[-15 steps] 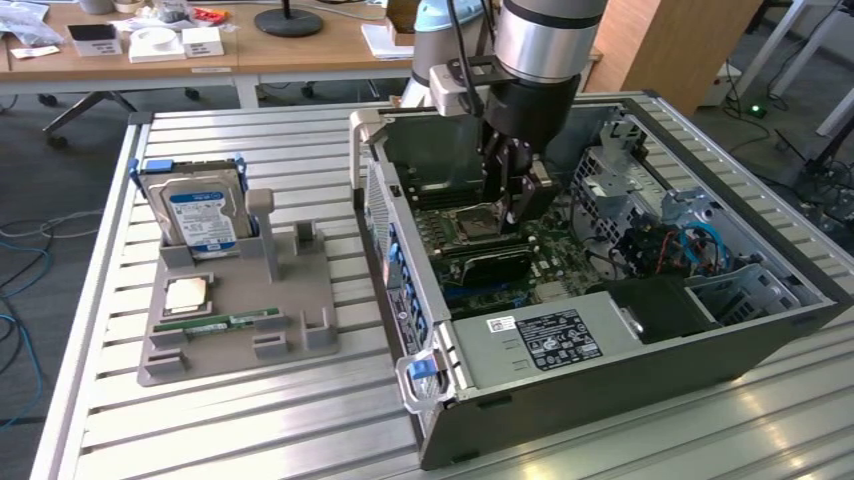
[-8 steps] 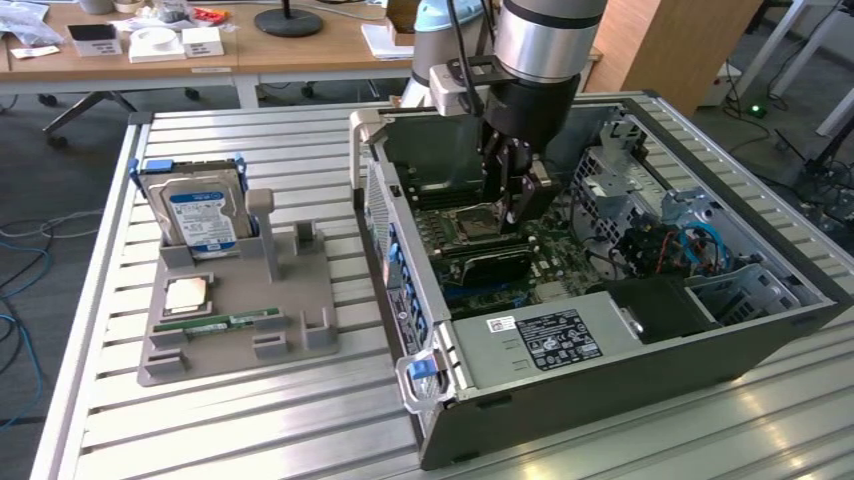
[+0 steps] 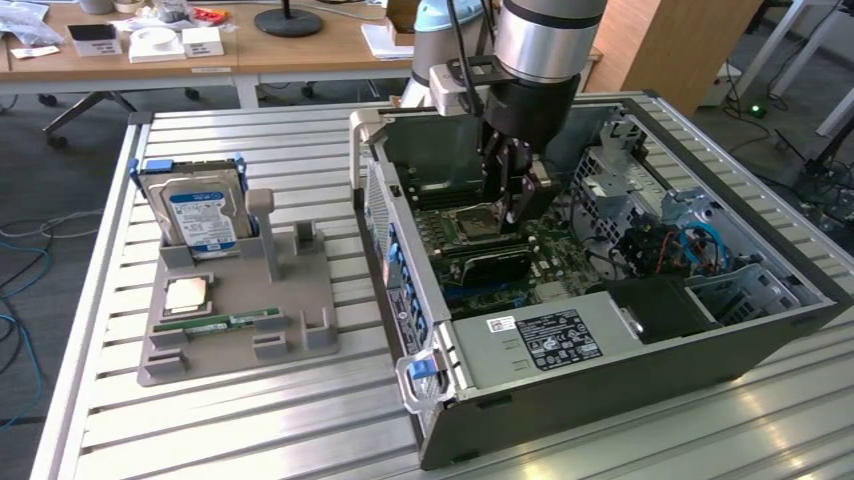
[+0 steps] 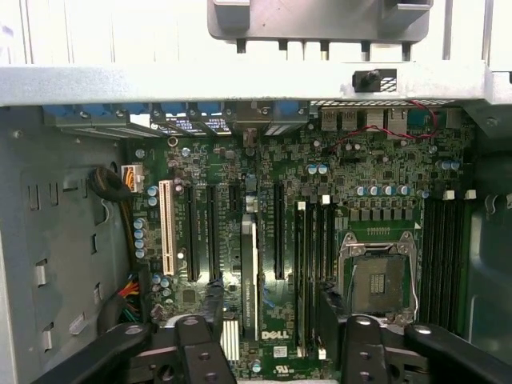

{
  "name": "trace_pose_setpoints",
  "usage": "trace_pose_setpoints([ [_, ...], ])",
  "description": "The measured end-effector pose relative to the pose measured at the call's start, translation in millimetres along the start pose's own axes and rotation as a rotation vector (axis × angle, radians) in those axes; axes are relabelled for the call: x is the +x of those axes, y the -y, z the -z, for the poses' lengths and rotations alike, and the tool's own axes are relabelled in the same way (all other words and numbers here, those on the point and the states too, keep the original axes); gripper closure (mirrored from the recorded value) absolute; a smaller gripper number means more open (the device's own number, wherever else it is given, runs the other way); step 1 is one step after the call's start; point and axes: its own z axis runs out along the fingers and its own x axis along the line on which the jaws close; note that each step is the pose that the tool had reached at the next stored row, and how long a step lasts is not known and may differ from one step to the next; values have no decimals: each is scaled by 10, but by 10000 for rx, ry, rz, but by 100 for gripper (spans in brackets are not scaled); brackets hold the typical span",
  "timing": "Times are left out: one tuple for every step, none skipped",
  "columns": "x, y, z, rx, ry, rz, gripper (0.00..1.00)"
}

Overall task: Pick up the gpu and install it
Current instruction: 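Press down on the gpu until it lock into place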

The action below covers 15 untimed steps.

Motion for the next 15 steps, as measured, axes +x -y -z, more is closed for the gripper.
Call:
trace_pose_setpoints([
  [0,0,0,0,0,0,45],
  [0,0,0,0,0,0,45],
  [0,0,0,0,0,0,51],
  [0,0,0,0,-1,0,57],
  [0,0,0,0,0,0,57],
  [0,0,0,0,0,0,63],
  [0,0,0,-1,-1,-1,69],
  [0,0,0,0,0,0,69],
  [0,0,0,0,0,0,75],
  [0,0,0,0,-1,0,80],
  [0,0,0,0,0,0,80],
  [0,0,0,0,0,-1,86],
  [0,0,0,0,0,-1,89],
  [0,0,0,0,-1,0,89],
  [0,0,0,0,0,0,89],
])
